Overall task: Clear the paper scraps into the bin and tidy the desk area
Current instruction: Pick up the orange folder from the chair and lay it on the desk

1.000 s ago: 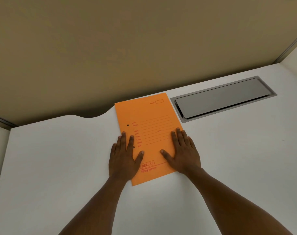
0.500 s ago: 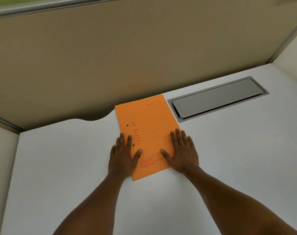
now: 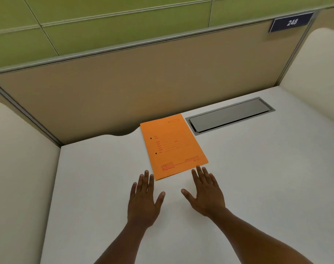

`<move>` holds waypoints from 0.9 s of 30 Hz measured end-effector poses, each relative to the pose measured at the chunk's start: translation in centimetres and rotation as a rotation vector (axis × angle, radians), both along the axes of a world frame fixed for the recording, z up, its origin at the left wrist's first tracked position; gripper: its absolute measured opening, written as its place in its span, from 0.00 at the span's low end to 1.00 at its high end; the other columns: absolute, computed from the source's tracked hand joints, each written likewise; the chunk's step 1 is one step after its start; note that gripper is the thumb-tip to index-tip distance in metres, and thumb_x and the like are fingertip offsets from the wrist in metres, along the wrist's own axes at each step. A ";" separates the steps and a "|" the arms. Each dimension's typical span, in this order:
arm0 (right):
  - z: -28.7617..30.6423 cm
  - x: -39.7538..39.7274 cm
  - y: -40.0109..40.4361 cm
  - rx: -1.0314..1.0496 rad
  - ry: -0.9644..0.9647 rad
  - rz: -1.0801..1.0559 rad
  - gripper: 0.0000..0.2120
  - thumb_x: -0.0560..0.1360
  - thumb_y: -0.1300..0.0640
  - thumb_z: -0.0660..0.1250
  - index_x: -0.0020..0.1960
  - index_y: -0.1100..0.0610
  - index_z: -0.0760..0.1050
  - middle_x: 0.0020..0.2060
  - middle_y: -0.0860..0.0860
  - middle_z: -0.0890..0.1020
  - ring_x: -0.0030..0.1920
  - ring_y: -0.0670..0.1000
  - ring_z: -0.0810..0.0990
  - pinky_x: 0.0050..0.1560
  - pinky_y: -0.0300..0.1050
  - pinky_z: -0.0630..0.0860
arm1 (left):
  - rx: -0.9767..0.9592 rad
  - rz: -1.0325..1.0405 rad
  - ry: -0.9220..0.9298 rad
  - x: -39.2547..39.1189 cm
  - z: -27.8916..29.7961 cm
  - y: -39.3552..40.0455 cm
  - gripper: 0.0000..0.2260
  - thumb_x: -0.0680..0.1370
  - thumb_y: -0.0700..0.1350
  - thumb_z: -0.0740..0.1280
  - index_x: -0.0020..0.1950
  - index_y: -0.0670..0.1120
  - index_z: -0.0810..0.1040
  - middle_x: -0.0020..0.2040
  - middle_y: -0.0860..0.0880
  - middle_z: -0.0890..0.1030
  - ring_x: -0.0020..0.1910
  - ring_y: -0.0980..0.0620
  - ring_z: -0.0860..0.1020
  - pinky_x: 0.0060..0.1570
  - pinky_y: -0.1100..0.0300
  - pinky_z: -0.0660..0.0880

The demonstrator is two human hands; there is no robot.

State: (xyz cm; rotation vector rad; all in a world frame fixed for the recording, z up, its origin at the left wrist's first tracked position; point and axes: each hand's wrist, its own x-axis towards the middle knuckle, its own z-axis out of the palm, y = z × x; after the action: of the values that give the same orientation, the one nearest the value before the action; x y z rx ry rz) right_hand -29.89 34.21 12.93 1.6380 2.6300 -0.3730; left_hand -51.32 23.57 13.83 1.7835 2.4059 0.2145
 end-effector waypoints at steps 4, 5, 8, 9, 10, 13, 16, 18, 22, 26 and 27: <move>2.1 1.9 -4.7 0.015 -0.008 0.000 0.45 0.70 0.24 0.32 0.78 0.51 0.38 0.76 0.49 0.36 0.74 0.50 0.31 0.74 0.52 0.35 | -0.006 0.015 0.028 2.0 1.8 -4.4 0.36 0.78 0.68 0.37 0.80 0.48 0.45 0.79 0.50 0.40 0.78 0.51 0.39 0.76 0.50 0.41; 2.5 2.4 -5.9 0.019 -0.010 0.001 0.45 0.70 0.24 0.31 0.78 0.51 0.39 0.76 0.49 0.36 0.74 0.50 0.31 0.74 0.52 0.35 | -0.010 0.019 0.042 2.4 2.2 -5.7 0.36 0.77 0.68 0.36 0.80 0.48 0.44 0.79 0.50 0.39 0.77 0.51 0.37 0.76 0.51 0.39; 3.6 3.7 -9.5 0.035 -0.001 -0.001 0.45 0.70 0.24 0.31 0.78 0.51 0.40 0.77 0.48 0.38 0.74 0.49 0.31 0.74 0.51 0.35 | 0.016 0.029 0.046 3.7 3.3 -9.6 0.36 0.78 0.68 0.36 0.80 0.49 0.42 0.79 0.51 0.36 0.77 0.52 0.35 0.75 0.53 0.36; 3.9 4.0 -10.7 0.041 0.004 0.002 0.45 0.70 0.24 0.31 0.78 0.51 0.41 0.77 0.48 0.38 0.74 0.49 0.31 0.74 0.51 0.35 | 0.029 0.030 0.043 4.1 3.7 -10.8 0.35 0.78 0.68 0.36 0.80 0.49 0.42 0.79 0.51 0.37 0.77 0.53 0.35 0.75 0.53 0.36; 4.3 4.3 -11.9 0.049 0.009 0.007 0.45 0.70 0.24 0.31 0.78 0.51 0.41 0.77 0.49 0.39 0.75 0.49 0.32 0.74 0.51 0.35 | 0.039 0.030 0.045 4.5 4.1 -12.2 0.35 0.78 0.68 0.36 0.79 0.49 0.43 0.79 0.51 0.37 0.77 0.53 0.35 0.75 0.53 0.36; 5.5 5.1 -15.8 0.083 0.026 0.032 0.45 0.71 0.25 0.33 0.78 0.51 0.43 0.77 0.49 0.41 0.75 0.49 0.34 0.74 0.50 0.35 | 0.065 0.036 0.062 5.6 4.9 -16.5 0.36 0.77 0.68 0.35 0.80 0.49 0.43 0.79 0.51 0.38 0.77 0.52 0.36 0.75 0.53 0.36; 6.5 6.1 -19.8 0.114 0.041 0.054 0.44 0.72 0.25 0.34 0.79 0.52 0.45 0.78 0.49 0.43 0.76 0.49 0.36 0.74 0.50 0.37 | 0.063 0.060 0.074 7.1 5.3 -21.1 0.37 0.77 0.68 0.34 0.80 0.48 0.44 0.79 0.51 0.37 0.77 0.52 0.36 0.74 0.53 0.34; 7.1 6.8 -23.0 0.135 0.045 0.071 0.44 0.72 0.25 0.34 0.78 0.52 0.44 0.78 0.49 0.42 0.76 0.49 0.36 0.75 0.51 0.37 | 0.065 0.077 0.069 8.2 5.5 -24.5 0.37 0.77 0.68 0.34 0.80 0.47 0.45 0.79 0.50 0.38 0.77 0.51 0.37 0.74 0.52 0.34; 8.4 8.6 -29.1 0.167 0.057 0.090 0.44 0.71 0.24 0.33 0.78 0.50 0.41 0.77 0.48 0.39 0.75 0.48 0.32 0.74 0.51 0.35 | 0.069 0.102 0.068 10.7 6.5 -30.6 0.39 0.75 0.69 0.30 0.80 0.48 0.43 0.78 0.51 0.35 0.77 0.51 0.35 0.74 0.51 0.33; 10.0 10.8 -34.7 0.202 0.077 0.076 0.44 0.71 0.24 0.32 0.78 0.49 0.39 0.77 0.47 0.38 0.74 0.48 0.31 0.73 0.51 0.33 | 0.083 0.103 0.073 13.7 8.3 -35.7 0.41 0.73 0.70 0.28 0.80 0.50 0.42 0.79 0.50 0.35 0.77 0.51 0.35 0.75 0.49 0.36; 10.4 11.3 -36.0 0.206 0.078 0.076 0.44 0.70 0.24 0.32 0.78 0.50 0.39 0.77 0.48 0.37 0.74 0.48 0.31 0.74 0.51 0.34 | 0.082 0.095 0.075 14.4 8.9 -36.8 0.41 0.73 0.70 0.28 0.80 0.50 0.42 0.79 0.50 0.35 0.77 0.51 0.35 0.75 0.49 0.36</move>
State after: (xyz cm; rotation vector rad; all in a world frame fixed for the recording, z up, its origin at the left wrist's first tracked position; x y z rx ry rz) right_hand -18.59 -1.80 23.34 1.6001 2.8639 -0.1714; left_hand -36.88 -13.20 22.70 1.7414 2.5731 0.2656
